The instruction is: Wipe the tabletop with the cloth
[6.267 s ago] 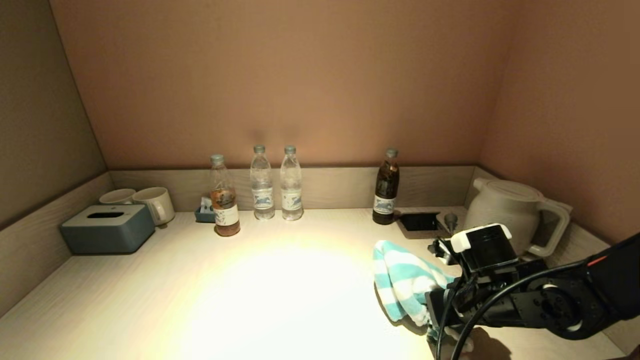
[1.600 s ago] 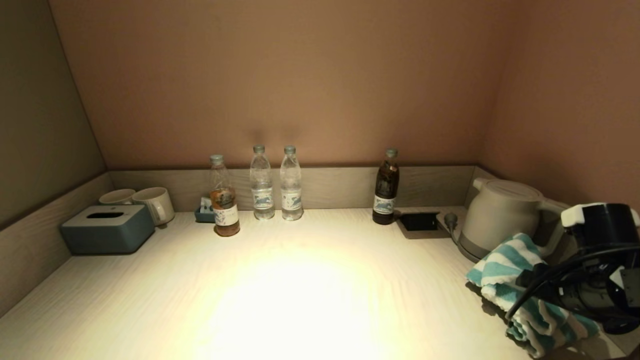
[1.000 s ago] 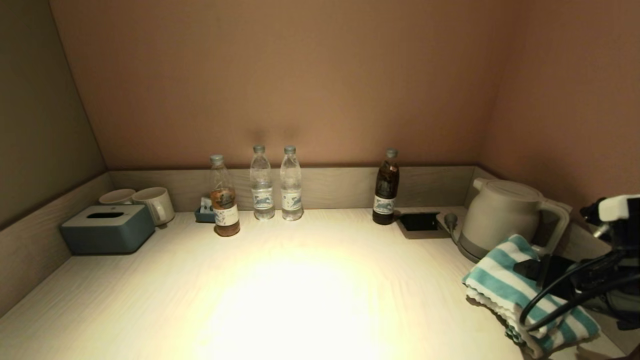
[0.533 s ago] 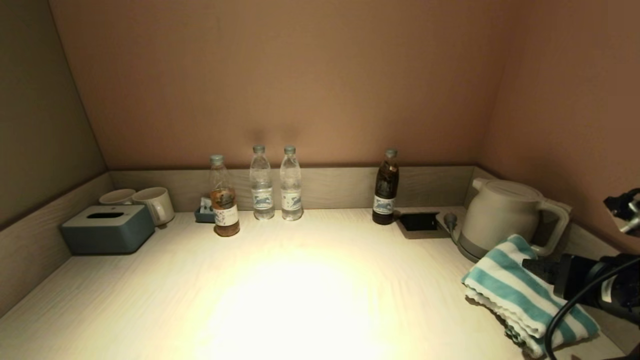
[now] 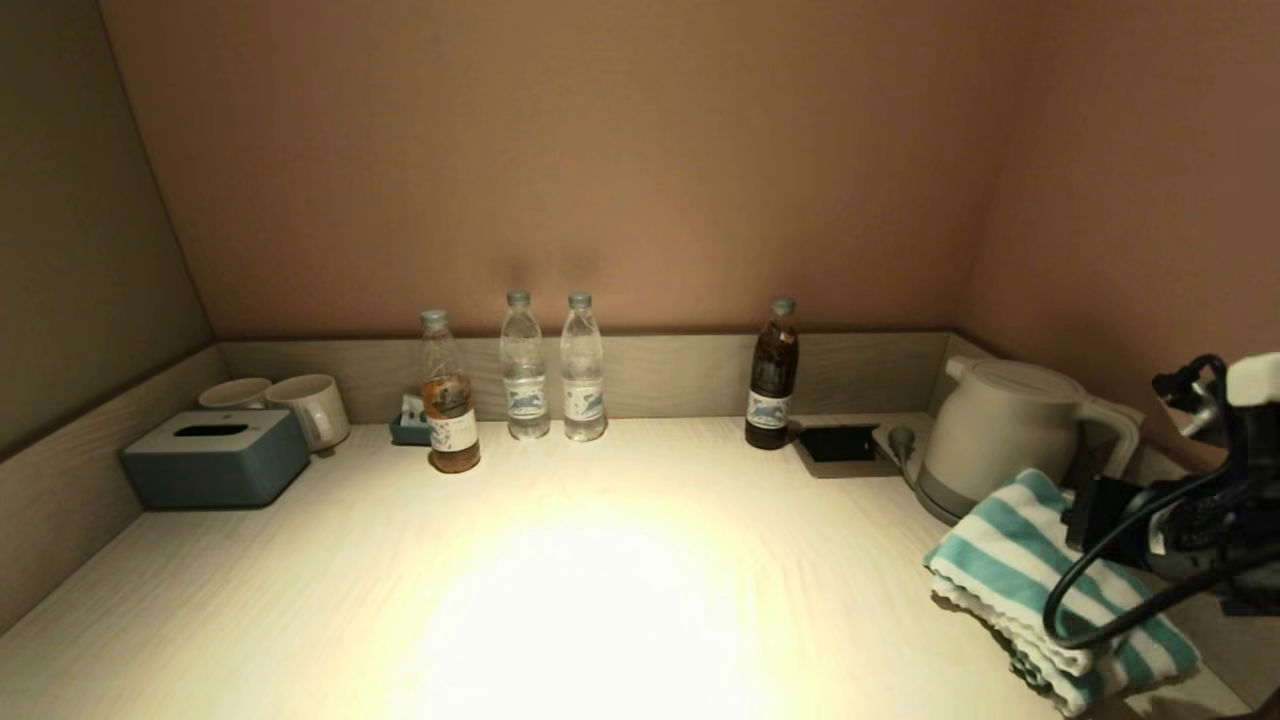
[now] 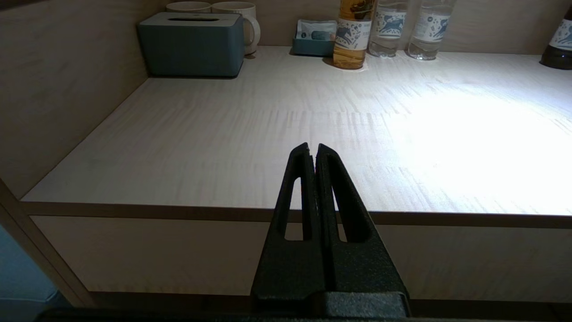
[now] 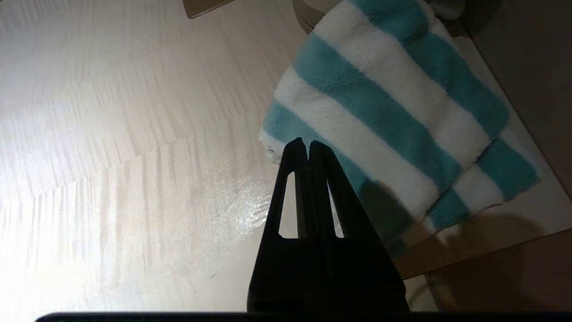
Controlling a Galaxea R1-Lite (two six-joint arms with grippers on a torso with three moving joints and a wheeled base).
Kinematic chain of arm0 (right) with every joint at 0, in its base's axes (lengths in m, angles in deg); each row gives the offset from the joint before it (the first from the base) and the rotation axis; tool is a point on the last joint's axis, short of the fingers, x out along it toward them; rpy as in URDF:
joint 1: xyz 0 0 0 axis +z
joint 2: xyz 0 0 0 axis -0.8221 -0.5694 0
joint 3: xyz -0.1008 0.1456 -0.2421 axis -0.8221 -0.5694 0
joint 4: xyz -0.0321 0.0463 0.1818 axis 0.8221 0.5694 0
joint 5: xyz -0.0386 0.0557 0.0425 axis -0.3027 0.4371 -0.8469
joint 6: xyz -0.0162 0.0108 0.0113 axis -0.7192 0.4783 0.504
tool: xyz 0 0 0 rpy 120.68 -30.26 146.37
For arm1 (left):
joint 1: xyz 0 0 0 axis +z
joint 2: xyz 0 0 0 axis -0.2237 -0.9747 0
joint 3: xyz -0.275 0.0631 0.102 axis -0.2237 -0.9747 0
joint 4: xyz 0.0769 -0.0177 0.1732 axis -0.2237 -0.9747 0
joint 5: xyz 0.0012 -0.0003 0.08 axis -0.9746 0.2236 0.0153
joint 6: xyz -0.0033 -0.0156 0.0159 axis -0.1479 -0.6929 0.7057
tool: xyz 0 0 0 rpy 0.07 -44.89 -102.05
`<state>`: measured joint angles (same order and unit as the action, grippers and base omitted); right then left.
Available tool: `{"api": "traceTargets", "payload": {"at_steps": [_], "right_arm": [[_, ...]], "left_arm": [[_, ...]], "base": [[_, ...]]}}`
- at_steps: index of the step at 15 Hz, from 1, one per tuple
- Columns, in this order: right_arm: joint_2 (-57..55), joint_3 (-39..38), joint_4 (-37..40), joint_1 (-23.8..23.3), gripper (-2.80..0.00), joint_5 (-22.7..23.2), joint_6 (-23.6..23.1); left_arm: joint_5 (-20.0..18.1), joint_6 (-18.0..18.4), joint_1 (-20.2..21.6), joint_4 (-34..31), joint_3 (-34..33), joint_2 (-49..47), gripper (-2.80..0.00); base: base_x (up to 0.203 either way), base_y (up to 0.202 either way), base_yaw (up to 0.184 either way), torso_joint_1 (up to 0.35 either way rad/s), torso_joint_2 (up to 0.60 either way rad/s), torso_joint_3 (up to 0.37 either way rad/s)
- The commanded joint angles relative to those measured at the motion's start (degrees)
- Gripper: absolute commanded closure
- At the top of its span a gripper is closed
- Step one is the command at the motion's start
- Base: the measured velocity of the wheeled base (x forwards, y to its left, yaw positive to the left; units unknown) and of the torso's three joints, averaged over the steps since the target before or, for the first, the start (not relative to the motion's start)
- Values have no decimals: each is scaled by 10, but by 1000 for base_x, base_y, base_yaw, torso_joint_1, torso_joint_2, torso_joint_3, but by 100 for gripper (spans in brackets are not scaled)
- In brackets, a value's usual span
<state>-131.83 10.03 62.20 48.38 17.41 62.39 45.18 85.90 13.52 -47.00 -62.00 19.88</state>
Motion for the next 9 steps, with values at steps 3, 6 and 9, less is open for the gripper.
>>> {"api": "traceTargets", "payload": {"at_steps": [3, 6, 9], "right_arm": [[-126, 44, -13, -18, 0, -3, 27], [-172, 64, -16, -48, 0, 0, 41], [-188, 75, -16, -66, 0, 1, 41]], "left_arm": [[0, 0, 0, 0, 0, -1, 0], [0, 0, 0, 0, 0, -1, 0], [0, 0, 0, 0, 0, 0, 0]], "base": [[0, 0, 0, 0, 0, 0], [0, 0, 0, 0, 0, 0], [0, 0, 0, 0, 0, 0]]}}
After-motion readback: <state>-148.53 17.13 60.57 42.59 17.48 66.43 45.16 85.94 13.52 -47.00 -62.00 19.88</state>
